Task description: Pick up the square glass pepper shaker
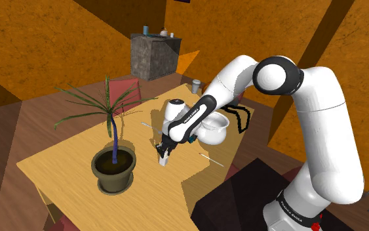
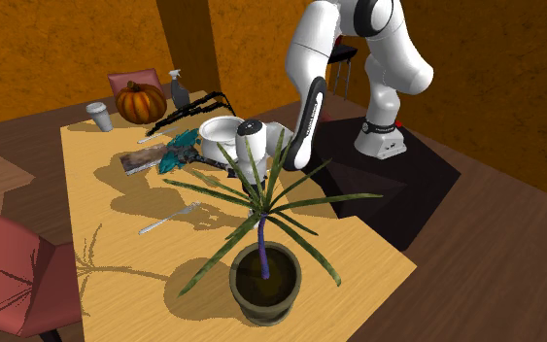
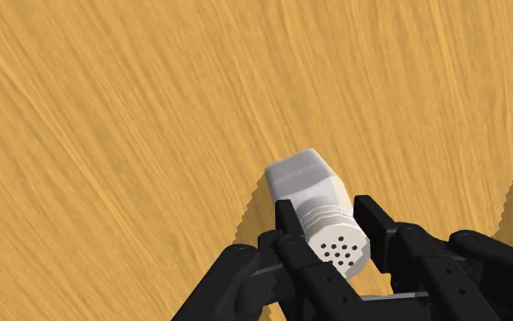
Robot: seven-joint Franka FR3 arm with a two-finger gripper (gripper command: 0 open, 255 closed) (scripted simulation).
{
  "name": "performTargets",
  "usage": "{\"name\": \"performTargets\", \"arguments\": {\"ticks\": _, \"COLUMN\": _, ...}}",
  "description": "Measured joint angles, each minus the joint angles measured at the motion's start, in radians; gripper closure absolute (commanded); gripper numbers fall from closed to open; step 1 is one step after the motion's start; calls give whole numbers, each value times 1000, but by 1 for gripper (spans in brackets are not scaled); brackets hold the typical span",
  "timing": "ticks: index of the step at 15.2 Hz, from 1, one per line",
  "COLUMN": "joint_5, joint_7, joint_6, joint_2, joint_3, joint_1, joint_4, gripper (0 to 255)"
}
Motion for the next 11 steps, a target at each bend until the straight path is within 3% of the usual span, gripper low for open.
{"name": "performTargets", "arguments": {"ticks": 11, "joint_5": 16, "joint_7": -9, "joint_6": -77, "joint_2": -112, "joint_3": 19, "joint_1": -15, "joint_4": -36, "gripper": 255}}
